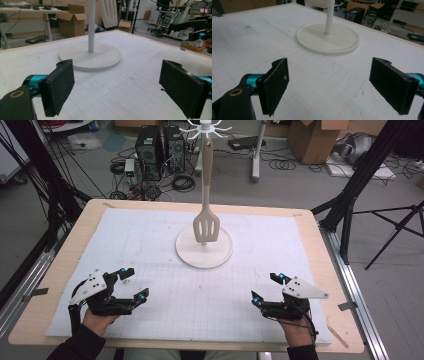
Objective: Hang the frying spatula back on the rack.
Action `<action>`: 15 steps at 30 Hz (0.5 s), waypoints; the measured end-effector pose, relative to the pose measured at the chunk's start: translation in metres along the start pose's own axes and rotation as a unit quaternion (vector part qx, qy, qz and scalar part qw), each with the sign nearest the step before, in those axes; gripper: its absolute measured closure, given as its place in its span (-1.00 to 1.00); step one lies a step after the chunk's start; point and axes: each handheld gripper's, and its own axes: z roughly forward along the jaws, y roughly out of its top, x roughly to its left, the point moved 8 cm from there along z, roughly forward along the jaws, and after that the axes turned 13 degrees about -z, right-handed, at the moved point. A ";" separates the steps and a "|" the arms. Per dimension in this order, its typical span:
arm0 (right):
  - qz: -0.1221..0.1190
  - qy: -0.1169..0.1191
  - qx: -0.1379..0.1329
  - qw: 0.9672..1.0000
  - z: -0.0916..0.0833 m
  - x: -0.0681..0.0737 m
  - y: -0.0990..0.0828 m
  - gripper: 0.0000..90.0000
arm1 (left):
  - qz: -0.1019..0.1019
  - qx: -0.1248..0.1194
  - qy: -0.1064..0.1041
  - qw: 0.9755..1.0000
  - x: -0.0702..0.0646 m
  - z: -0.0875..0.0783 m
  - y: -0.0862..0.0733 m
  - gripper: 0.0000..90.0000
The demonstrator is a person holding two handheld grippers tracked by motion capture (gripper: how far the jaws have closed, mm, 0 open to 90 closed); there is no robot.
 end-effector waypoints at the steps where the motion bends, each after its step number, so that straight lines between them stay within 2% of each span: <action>1: 0.000 0.002 0.000 1.000 0.001 0.000 0.000 -0.67 | -0.001 0.004 0.000 1.000 0.001 0.001 -0.001 -0.71; 7: -0.003 0.004 -0.001 1.000 0.003 0.002 -0.001 -0.66 | -0.002 0.006 0.000 1.000 0.003 0.003 -0.003 -0.71; 12: 0.000 0.005 0.000 1.000 0.003 0.003 -0.002 -0.66 | -0.017 0.006 0.002 1.000 0.007 0.003 -0.002 -0.69; 15: -0.001 0.006 0.001 1.000 0.004 0.003 -0.002 -0.66 | -0.018 0.007 0.005 1.000 0.009 0.002 -0.003 -0.68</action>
